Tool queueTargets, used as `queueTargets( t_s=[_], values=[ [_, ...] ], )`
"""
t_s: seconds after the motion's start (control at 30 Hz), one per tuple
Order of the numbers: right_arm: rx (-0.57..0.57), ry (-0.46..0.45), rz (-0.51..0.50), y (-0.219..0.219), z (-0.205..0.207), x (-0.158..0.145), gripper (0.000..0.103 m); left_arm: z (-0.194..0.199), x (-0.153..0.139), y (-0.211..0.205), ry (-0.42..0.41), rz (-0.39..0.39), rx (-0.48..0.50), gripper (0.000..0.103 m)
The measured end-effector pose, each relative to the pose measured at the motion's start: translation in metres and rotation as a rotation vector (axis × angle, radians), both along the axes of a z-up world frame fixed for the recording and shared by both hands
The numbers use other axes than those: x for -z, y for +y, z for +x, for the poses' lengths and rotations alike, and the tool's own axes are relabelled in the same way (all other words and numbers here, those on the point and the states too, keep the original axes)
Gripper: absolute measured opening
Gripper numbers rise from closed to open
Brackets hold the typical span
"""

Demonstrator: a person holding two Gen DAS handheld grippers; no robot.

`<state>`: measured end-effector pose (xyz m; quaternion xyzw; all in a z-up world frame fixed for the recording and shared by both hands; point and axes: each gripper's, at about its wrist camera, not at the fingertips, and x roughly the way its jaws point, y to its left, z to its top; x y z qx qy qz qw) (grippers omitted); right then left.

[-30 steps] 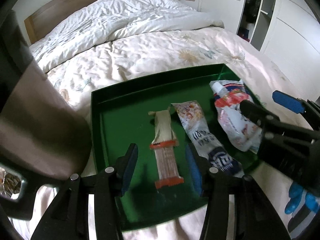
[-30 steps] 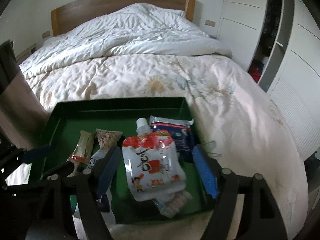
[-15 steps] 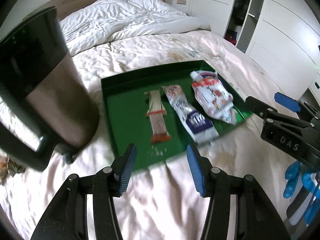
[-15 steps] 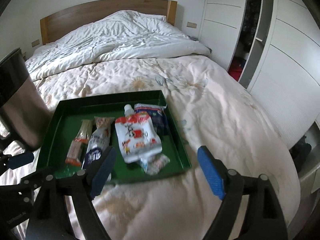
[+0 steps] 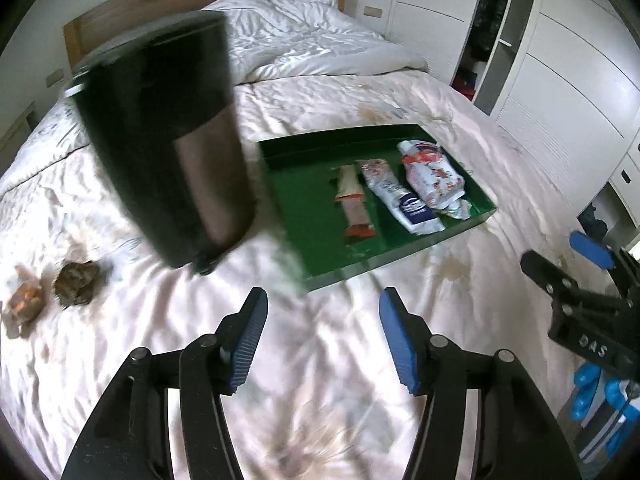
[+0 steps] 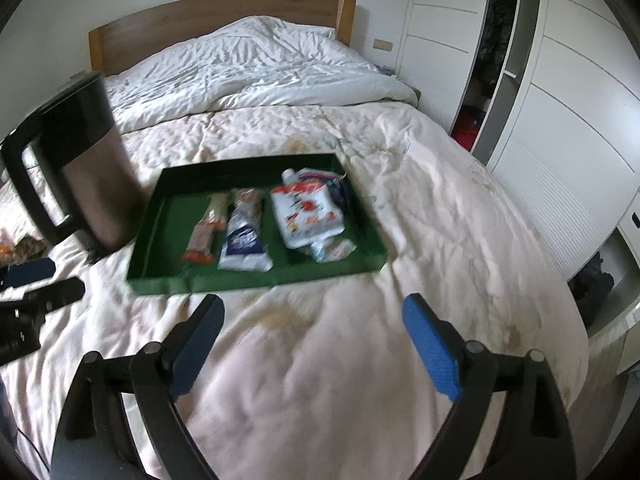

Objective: Organize snacks
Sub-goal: 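Move both tools back toward the clear snack bag and brown-gold bag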

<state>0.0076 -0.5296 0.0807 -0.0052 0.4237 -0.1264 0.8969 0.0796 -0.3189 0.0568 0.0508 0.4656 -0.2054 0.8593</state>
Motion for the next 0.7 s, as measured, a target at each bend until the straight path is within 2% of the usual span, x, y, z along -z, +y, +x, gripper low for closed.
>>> queueTargets(
  t_s=[0.17,0.37,0.7],
  values=[
    [-0.024,0.04,0.022,0.036,-0.017,0.006,0.103,-0.003,0.001,0.042,0.018,0.014,-0.036,0.053],
    [-0.062,0.067,0.045,0.081,-0.018,0.016,0.103,-0.009,0.007,0.09,0.026,0.038,-0.067,0.053],
    [-0.189,0.1,0.099,0.181,-0.004,0.029,0.103,-0.028,0.039,0.194,0.073,0.122,-0.148,0.053]
  ],
)
